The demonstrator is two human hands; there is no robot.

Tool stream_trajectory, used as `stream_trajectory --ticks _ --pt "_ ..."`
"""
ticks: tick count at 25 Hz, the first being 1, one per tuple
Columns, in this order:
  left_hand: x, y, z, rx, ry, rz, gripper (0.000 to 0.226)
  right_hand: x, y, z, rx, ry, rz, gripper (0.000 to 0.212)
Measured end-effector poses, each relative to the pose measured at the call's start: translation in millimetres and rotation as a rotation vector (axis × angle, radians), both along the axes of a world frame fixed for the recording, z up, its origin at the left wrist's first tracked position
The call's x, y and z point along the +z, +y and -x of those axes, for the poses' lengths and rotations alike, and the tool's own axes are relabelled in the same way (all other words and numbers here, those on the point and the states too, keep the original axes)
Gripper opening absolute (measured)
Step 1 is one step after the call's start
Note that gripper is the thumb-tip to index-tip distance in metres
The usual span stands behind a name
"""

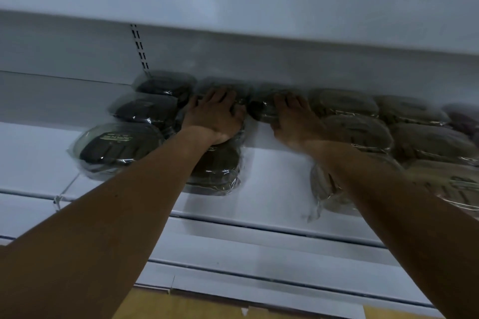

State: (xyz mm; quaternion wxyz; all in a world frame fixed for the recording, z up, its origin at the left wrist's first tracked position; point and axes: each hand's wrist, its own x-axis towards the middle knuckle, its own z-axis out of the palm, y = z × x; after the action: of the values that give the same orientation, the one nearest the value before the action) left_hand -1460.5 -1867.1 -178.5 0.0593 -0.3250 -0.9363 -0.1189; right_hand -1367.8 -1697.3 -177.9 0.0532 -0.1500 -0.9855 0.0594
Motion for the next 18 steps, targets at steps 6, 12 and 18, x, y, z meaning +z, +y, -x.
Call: stream_trajectory --ticks 6,12,18 --pt "2 -2 2 -0.008 -0.071 -0.011 0.058 7 -6 -10 -0.02 -0.005 0.026 0.072" --pt "21 -6 -12 -0.131 -0.029 0.031 0.052 22 -23 -49 -0.03 0.005 -0.029 0.074" --pt "32 21 -51 -0.335 -0.016 0.209 0.055 32 -20 -97 -0.08 -0.075 -0.039 0.066"
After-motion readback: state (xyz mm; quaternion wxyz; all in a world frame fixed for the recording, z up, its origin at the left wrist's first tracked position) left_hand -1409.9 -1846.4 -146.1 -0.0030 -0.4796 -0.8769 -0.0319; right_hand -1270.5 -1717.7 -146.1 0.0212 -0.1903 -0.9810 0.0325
